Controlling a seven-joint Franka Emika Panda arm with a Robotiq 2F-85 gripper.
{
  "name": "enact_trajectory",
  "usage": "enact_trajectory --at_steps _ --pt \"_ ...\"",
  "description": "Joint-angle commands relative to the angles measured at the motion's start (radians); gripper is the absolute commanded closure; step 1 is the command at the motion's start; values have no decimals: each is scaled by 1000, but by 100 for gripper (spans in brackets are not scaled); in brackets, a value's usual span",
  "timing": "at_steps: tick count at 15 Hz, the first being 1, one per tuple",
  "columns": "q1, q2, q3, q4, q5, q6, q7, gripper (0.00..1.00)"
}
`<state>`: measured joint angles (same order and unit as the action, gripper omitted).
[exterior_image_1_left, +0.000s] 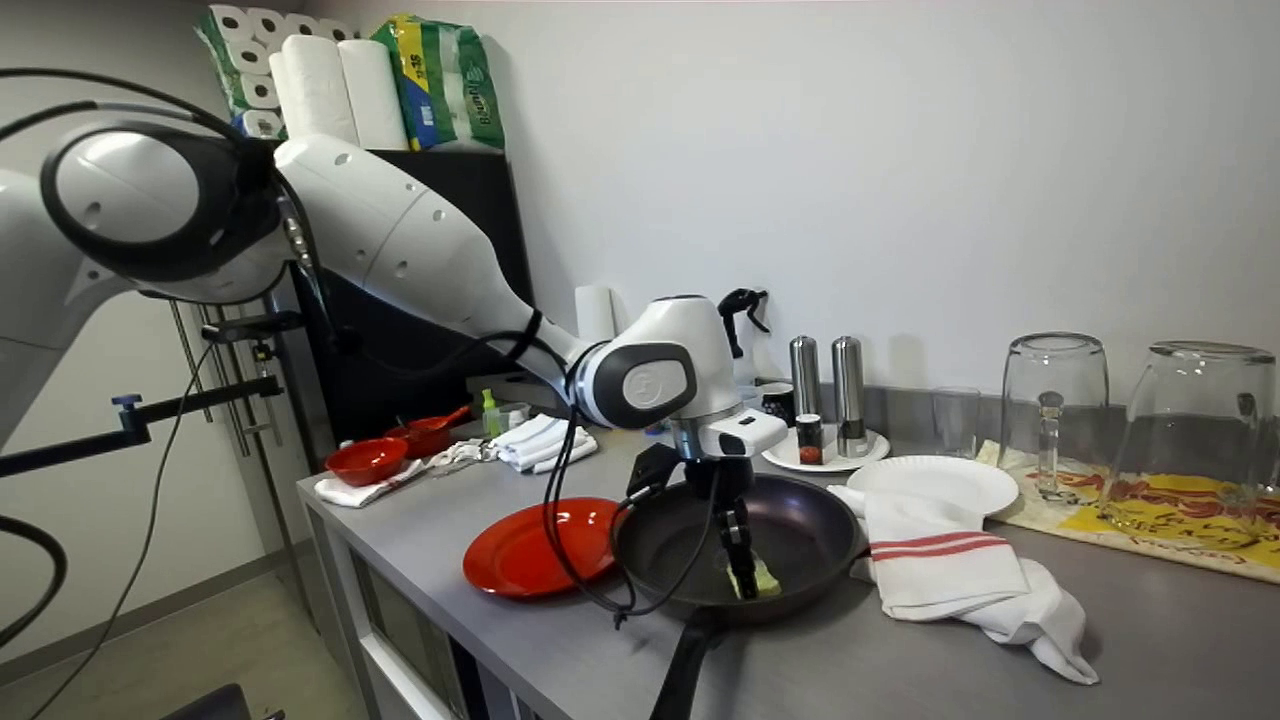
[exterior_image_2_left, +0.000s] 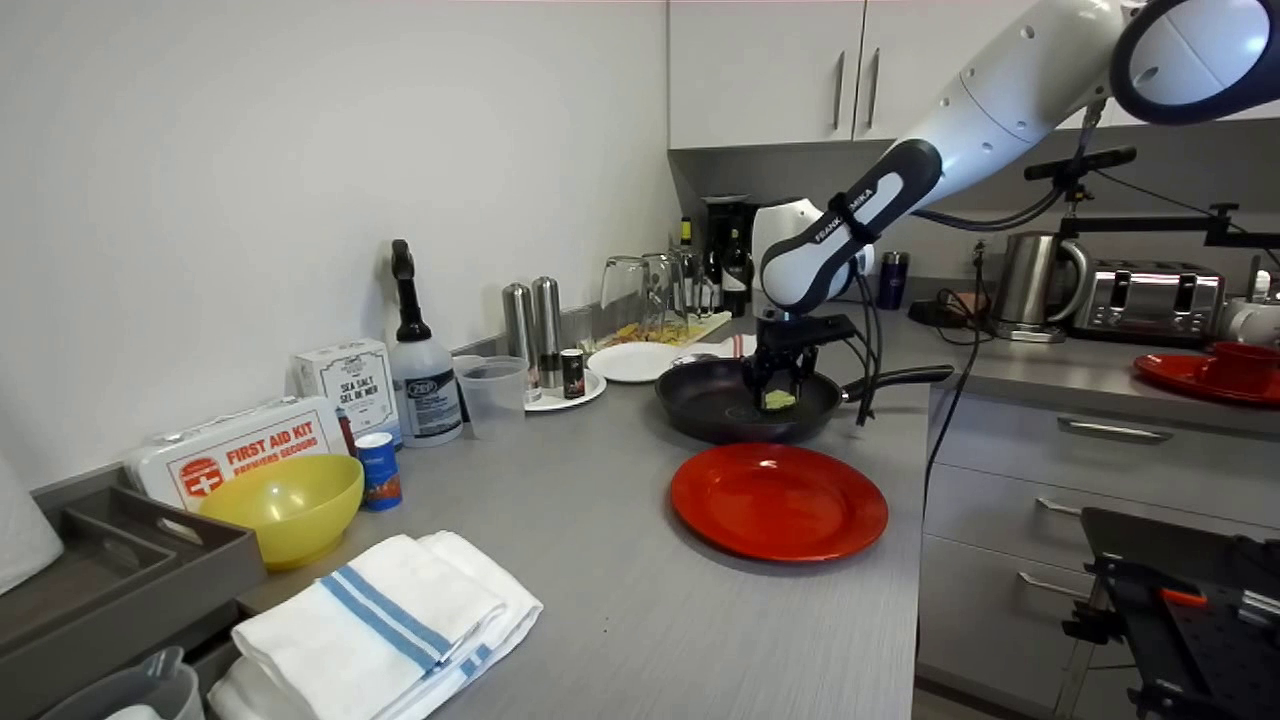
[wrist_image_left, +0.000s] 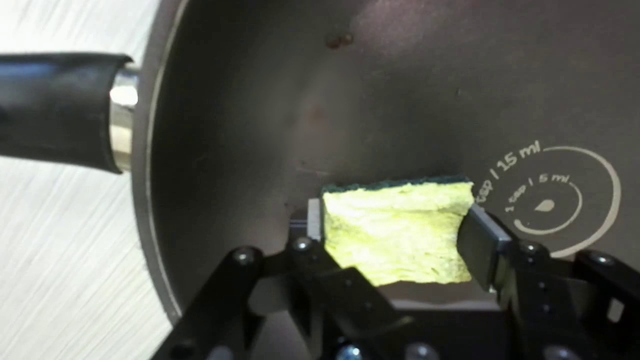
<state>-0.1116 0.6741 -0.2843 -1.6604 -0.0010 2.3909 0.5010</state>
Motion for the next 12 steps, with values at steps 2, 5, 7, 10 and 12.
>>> enact_trajectory --at_steps 2,5,7,10,12 --pt "25 91 -11 38 8 132 87 61" --pt "56 110 -6 50 7 198 117 61" --pt "75 119 -3 60 6 227 121 61" --pt "93 118 16 65 15 240 96 61" --pt "72 99 62 62 39 198 38 61"
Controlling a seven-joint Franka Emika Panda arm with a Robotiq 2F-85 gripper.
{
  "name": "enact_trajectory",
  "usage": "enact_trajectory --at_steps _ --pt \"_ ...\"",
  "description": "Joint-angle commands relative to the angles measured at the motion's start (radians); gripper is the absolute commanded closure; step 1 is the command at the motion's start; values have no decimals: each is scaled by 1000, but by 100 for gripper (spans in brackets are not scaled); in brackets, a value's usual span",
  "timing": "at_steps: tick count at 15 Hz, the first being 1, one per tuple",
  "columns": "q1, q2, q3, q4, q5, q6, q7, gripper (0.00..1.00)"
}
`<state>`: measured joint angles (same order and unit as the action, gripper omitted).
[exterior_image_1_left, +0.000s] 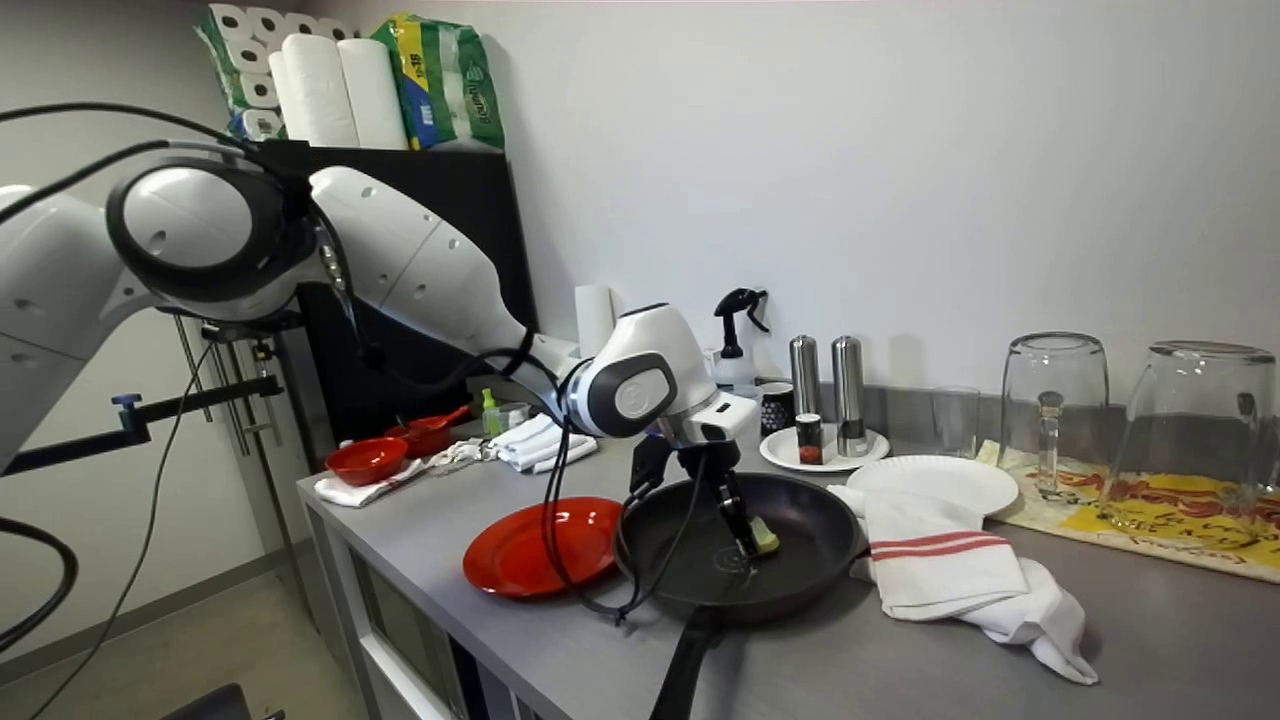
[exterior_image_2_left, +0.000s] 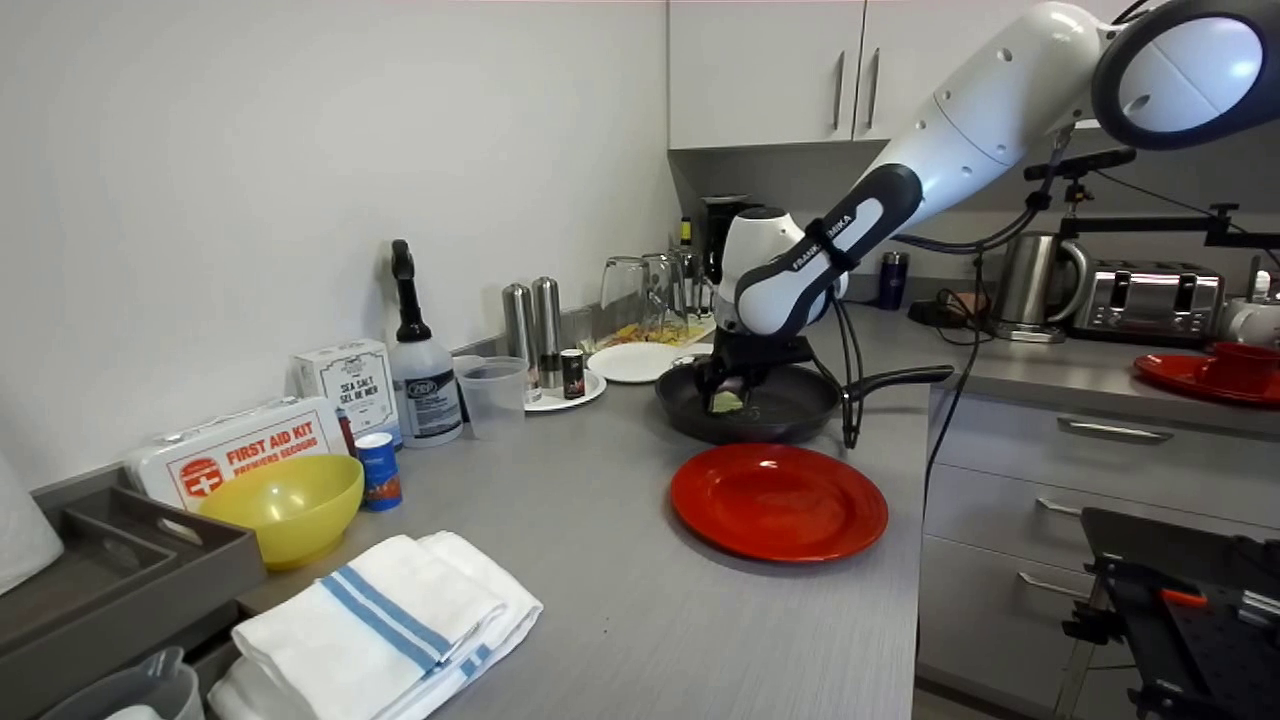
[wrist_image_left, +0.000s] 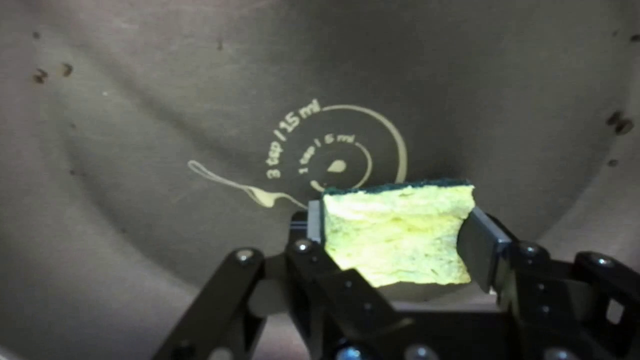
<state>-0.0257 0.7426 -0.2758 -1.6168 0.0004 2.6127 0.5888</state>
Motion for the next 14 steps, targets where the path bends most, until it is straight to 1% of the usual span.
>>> enact_trajectory --at_steps 1,3,4,6,7,10,13,14 --pt "-36 21 88 19 59 -53 -93 61" --pt "-71 2 138 17 95 -103 -178 61" --pt "-83 -4 149 16 104 -126 -210 61" --pt "-97 -8 147 20 100 -187 -252 61" --pt "-98 -7 139 24 93 -211 -259 61" --pt "-86 3 82 35 36 -288 -238 61" --pt "-84 16 34 46 -9 -328 -212 61" --pt "-81 24 15 50 -27 -326 -199 61"
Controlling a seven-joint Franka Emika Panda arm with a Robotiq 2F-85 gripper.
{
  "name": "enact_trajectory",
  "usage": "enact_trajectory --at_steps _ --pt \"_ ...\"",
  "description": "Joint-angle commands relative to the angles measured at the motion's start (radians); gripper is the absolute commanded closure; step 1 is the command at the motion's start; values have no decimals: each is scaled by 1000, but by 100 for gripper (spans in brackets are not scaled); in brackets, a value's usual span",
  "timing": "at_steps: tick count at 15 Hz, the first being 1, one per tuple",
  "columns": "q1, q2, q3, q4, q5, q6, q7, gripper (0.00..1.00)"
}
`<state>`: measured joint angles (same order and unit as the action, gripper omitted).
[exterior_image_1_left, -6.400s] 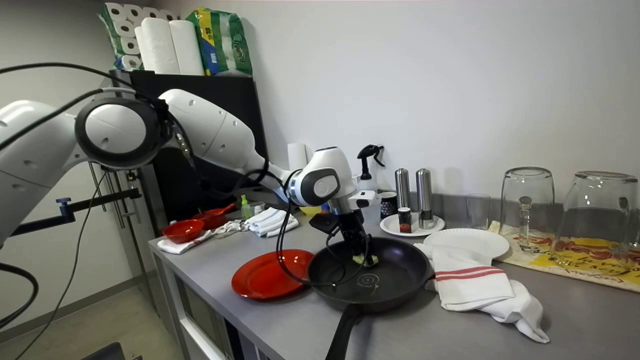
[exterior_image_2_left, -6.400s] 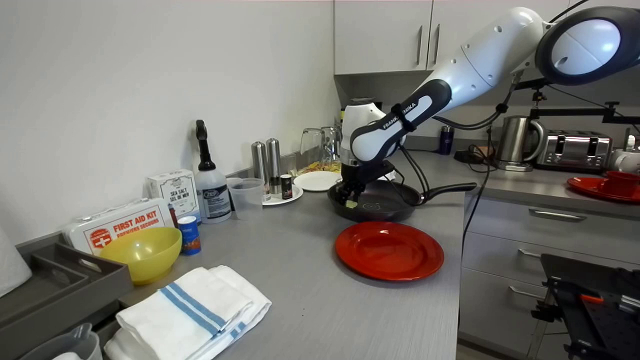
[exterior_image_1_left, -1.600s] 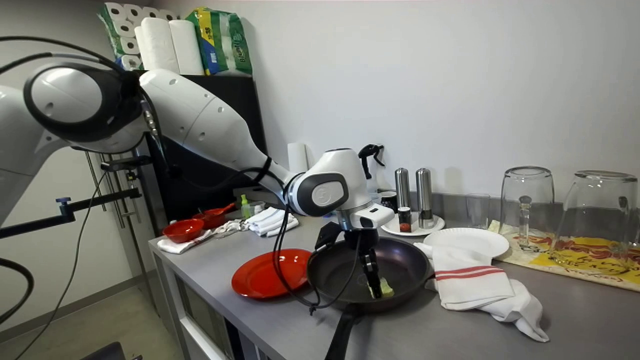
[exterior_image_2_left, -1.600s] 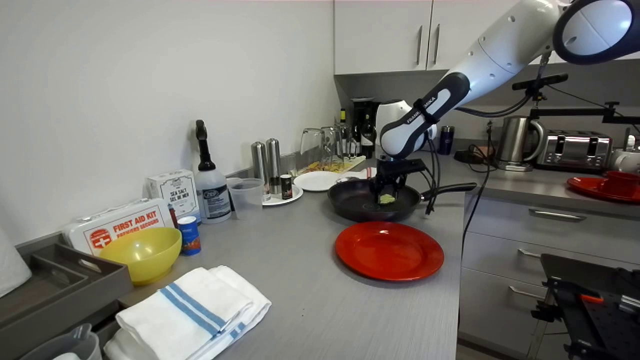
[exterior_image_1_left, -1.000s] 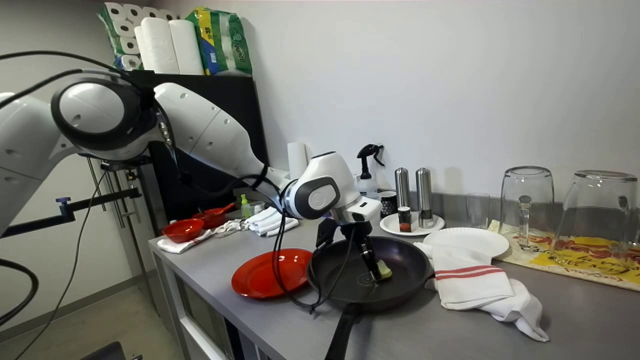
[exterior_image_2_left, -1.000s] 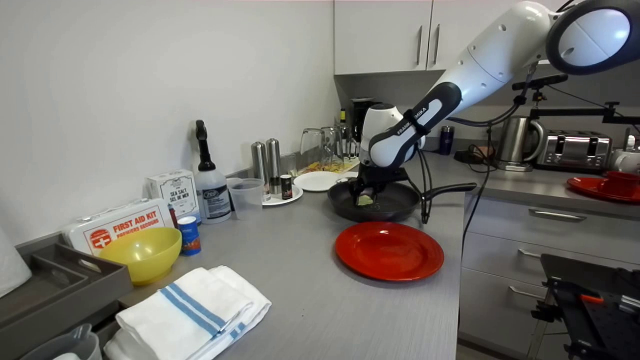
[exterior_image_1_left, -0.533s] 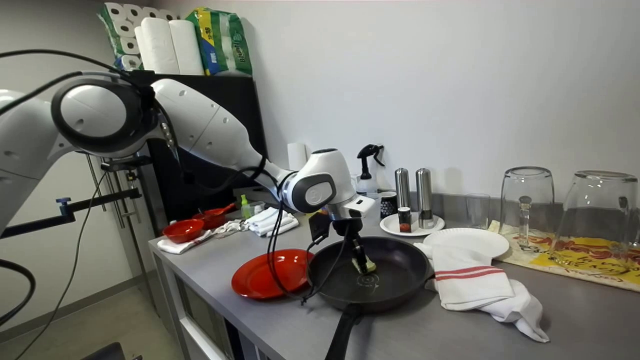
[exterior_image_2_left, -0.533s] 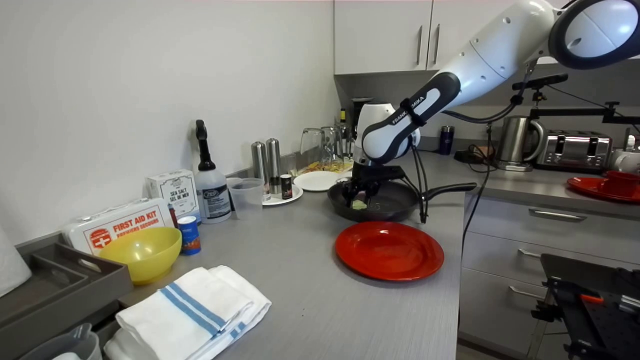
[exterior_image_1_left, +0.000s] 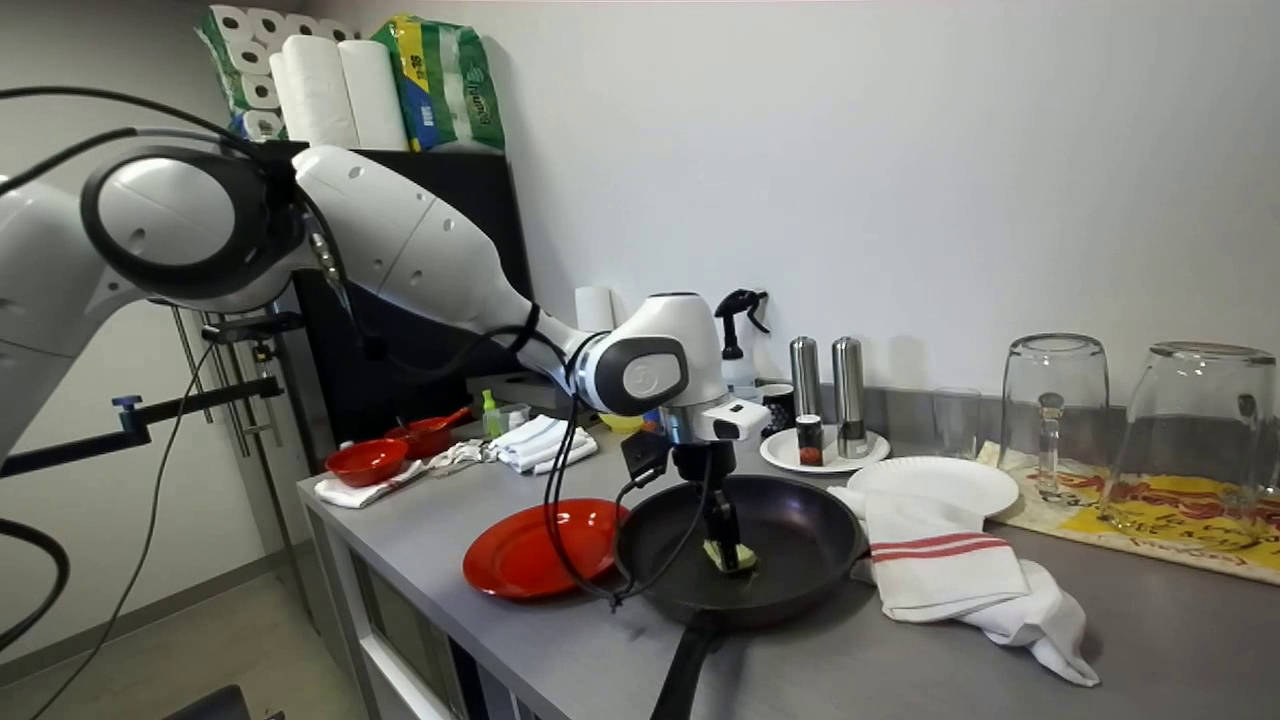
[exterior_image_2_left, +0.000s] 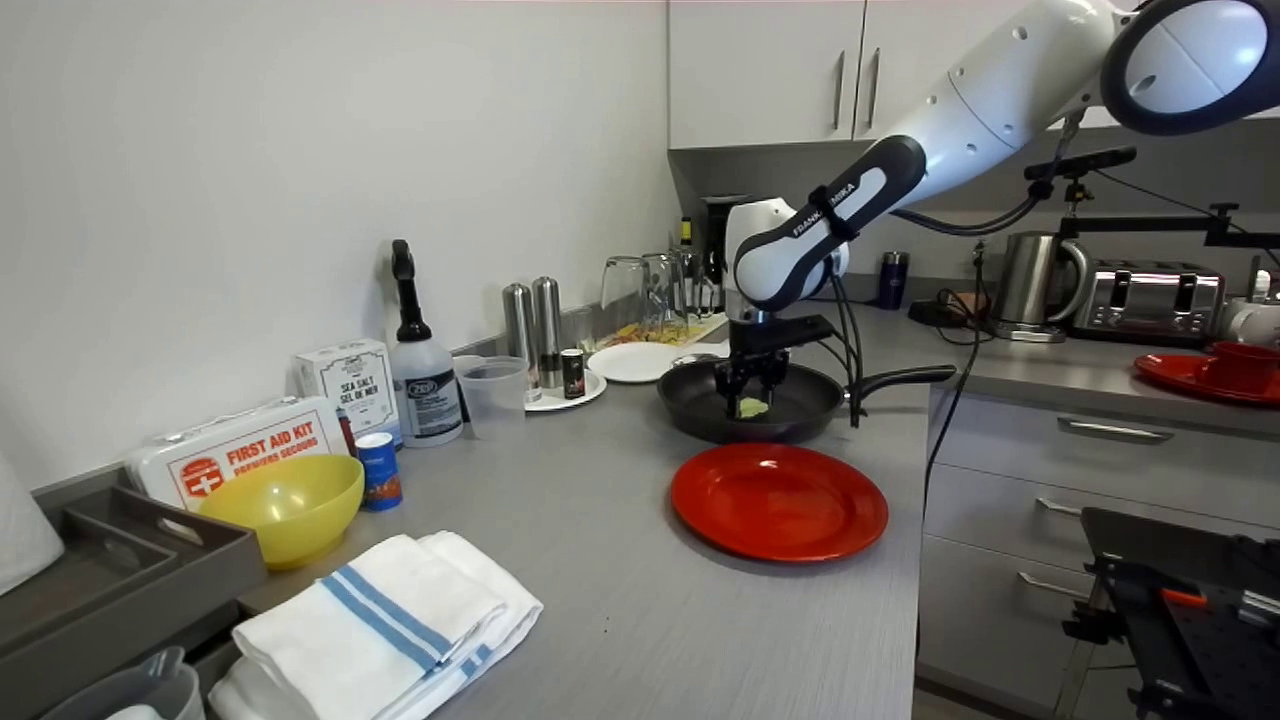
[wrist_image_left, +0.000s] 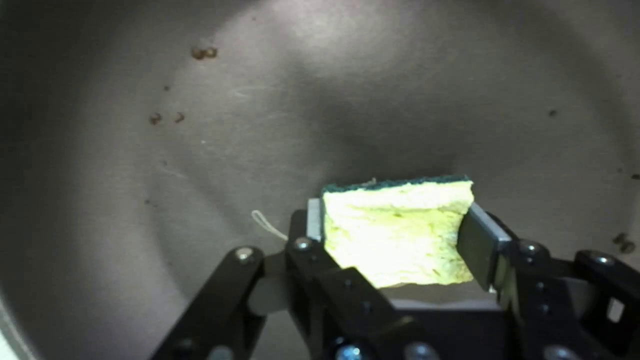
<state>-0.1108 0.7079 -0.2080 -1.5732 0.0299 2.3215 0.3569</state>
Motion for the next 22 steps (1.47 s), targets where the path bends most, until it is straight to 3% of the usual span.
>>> enact_trajectory --at_steps 1,4,9,22 --pt "3 64 -64 11 -65 -31 45 61" --pt "-4 83 -86 9 -52 121 113 61" --pt "20 129 -97 37 -25 235 208 61" --pt "89 122 -19 56 -7 243 185 61"
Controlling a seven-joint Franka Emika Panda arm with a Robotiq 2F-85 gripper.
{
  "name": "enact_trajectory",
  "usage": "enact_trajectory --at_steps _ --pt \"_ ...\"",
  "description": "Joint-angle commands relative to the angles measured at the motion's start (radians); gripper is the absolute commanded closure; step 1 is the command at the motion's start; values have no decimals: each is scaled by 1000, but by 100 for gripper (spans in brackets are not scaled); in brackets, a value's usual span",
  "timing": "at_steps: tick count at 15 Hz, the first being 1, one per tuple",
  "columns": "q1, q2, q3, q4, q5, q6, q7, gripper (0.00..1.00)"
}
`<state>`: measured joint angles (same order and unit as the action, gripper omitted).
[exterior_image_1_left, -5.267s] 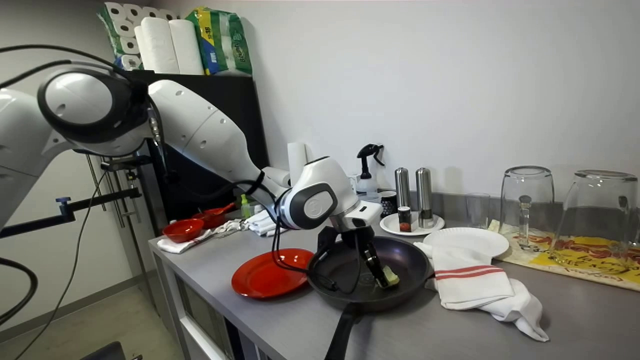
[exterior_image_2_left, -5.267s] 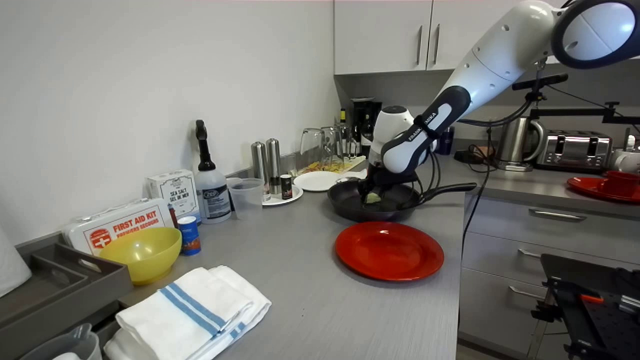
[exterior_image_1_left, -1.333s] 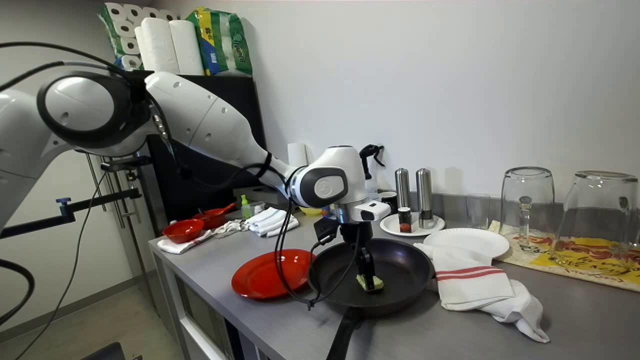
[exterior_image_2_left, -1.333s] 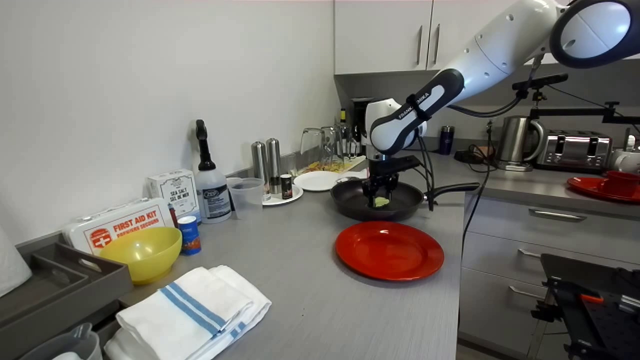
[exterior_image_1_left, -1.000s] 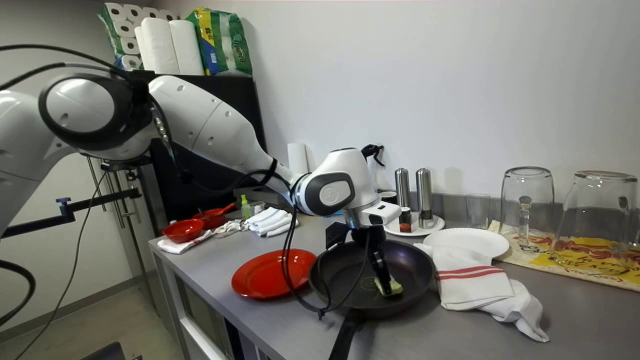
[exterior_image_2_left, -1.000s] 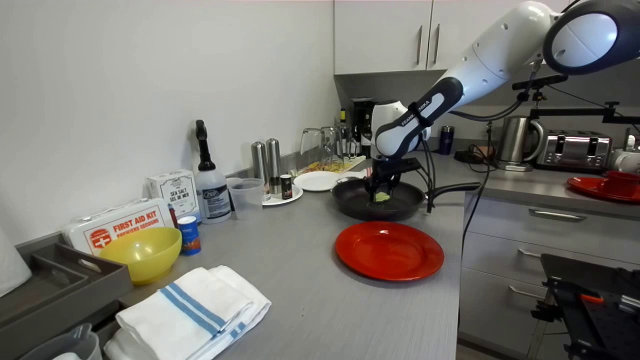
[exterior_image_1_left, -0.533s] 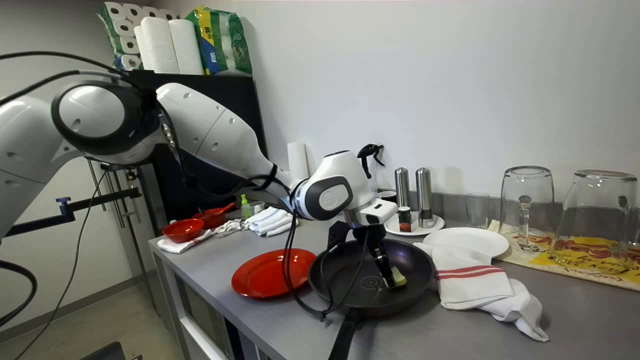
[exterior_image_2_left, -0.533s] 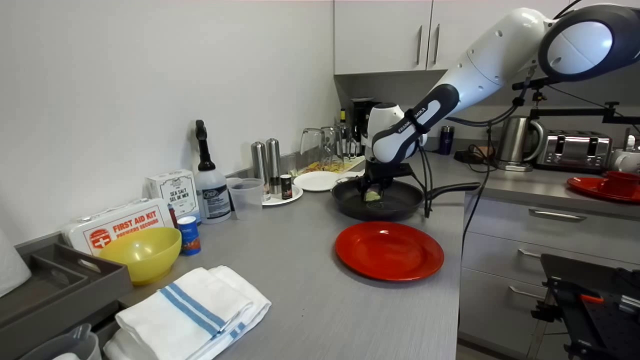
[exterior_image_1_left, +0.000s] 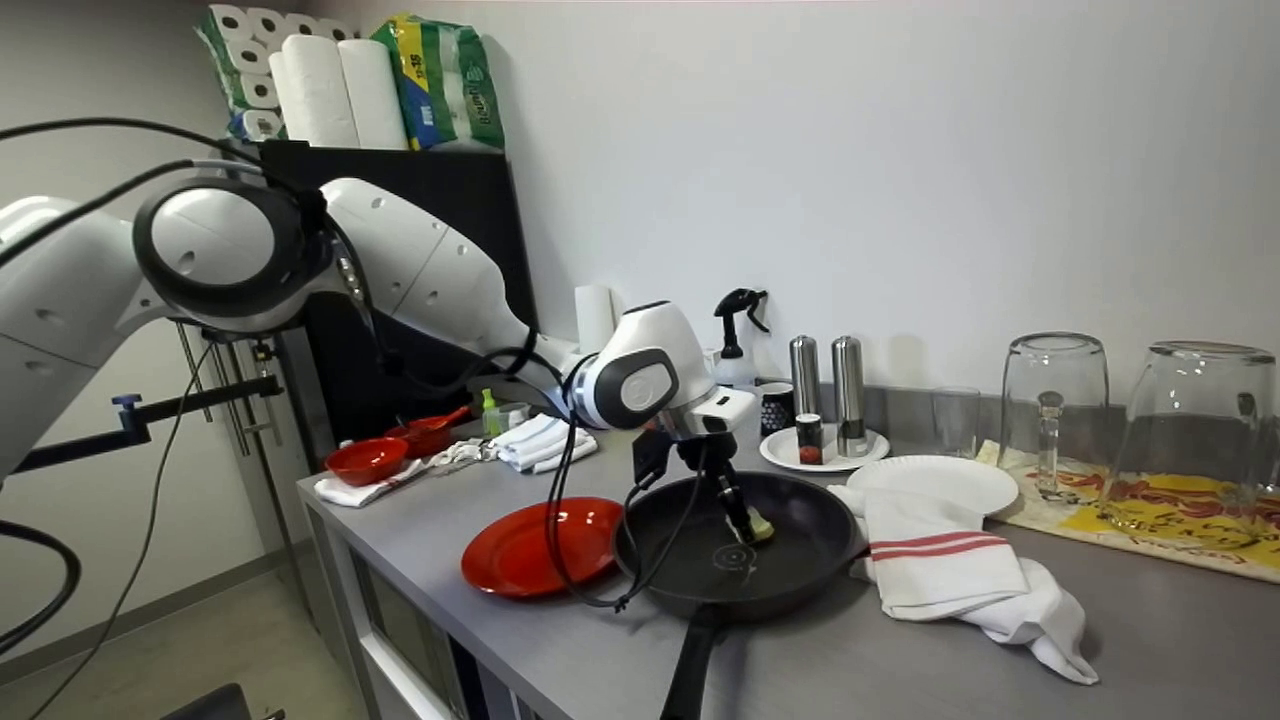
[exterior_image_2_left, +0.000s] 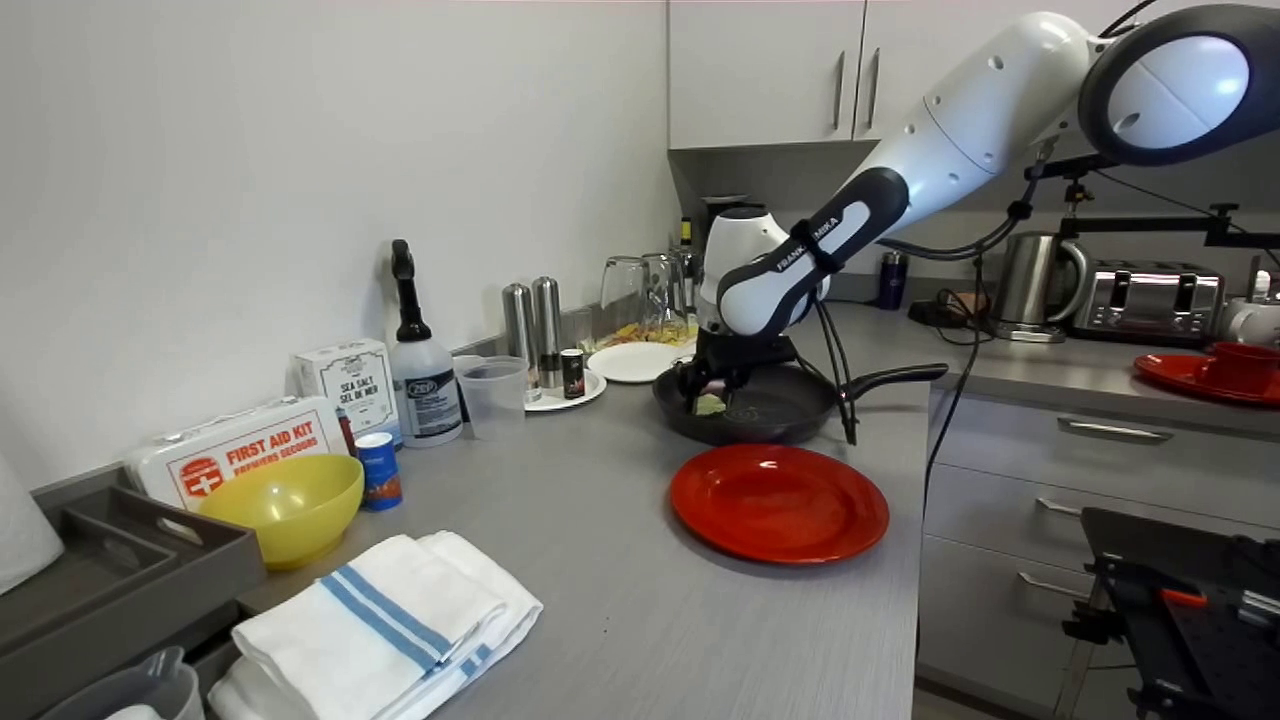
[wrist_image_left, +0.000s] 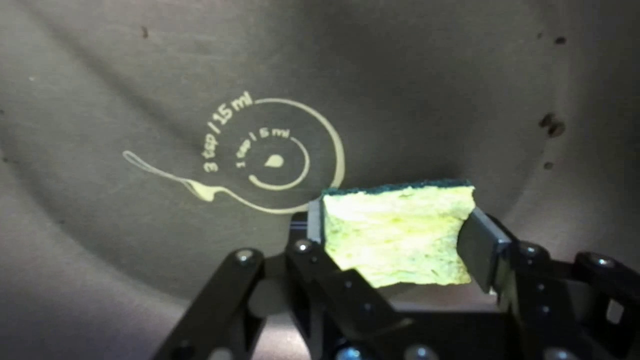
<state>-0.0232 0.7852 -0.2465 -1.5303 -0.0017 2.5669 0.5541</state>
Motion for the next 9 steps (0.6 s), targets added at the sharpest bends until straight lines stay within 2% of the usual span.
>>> enact_trajectory --at_steps 1,3,9 --pt "-2 40 17 7 23 -8 -18 61" --pt "-17 29 13 -10 23 -35 -37 61" --pt "-72 -24 11 -49 24 -216 -109 61"
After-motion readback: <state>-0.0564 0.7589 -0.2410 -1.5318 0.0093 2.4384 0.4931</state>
